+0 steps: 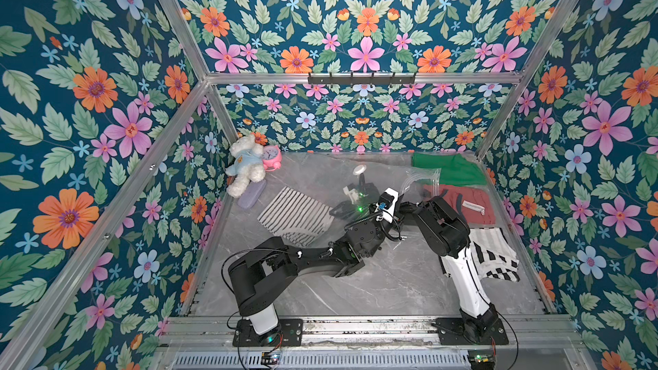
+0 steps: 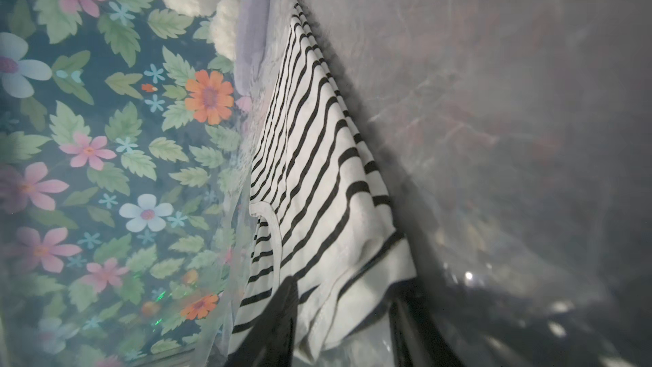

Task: Take the tank top out of the vacuum bag
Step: Take out the tank top from the vacuum bag.

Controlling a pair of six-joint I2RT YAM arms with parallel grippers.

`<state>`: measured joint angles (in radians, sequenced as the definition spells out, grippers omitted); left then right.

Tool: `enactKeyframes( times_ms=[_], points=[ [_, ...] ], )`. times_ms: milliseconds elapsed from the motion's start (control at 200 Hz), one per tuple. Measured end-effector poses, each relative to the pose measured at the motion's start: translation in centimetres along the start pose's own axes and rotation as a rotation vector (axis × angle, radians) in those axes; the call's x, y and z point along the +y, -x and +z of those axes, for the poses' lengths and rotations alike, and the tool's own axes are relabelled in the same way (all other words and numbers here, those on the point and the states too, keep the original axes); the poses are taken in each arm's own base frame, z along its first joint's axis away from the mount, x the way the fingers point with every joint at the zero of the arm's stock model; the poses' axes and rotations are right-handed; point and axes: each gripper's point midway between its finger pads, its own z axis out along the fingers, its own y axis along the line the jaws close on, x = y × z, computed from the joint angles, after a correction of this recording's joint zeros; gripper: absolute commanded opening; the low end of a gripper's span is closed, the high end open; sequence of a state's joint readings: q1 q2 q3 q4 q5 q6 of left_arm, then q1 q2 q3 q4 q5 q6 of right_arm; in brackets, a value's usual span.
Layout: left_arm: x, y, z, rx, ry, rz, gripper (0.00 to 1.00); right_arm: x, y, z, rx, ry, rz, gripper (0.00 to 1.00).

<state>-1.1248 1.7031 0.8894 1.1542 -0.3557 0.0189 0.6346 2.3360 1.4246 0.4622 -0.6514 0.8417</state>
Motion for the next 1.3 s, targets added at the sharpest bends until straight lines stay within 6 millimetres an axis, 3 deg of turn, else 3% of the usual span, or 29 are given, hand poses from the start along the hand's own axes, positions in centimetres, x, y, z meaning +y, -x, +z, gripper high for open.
enactKeyframes(
  times_ms=[190, 570, 630, 740, 860, 1140, 1300],
  points=[
    [0.1, 0.0, 0.0, -0.006, 0.006, -0.004, 0.00, 0.2, 0.1, 1.2, 0.009, 0.071, 0.034, 0.41],
    [0.1, -0.6, -0.6, 0.001, 0.002, -0.013, 0.00, 0.7, 0.8, 1.4, -0.022, 0.115, 0.107, 0.09],
    [0.2, -0.8, -0.7, 0.005, 0.001, -0.011, 0.00, 0.7, 0.8, 1.4, -0.027, 0.119, 0.107, 0.10],
    [0.3, -1.0, -0.9, 0.008, 0.006, -0.011, 0.00, 1.0, 0.9, 1.4, -0.033, 0.130, 0.112, 0.27],
    [0.5, -1.1, -1.0, 0.011, 0.016, -0.008, 0.00, 1.2, 1.1, 1.9, -0.029, 0.139, 0.119, 0.36],
    [0.7, -0.9, -0.9, 0.002, 0.030, -0.012, 0.00, 0.9, 1.7, 2.8, -0.022, 0.125, 0.158, 0.37],
    [0.8, 0.4, -0.6, -0.033, 0.039, -0.025, 0.00, 0.6, 2.0, 3.5, -0.018, 0.063, 0.153, 0.37]
  ],
)
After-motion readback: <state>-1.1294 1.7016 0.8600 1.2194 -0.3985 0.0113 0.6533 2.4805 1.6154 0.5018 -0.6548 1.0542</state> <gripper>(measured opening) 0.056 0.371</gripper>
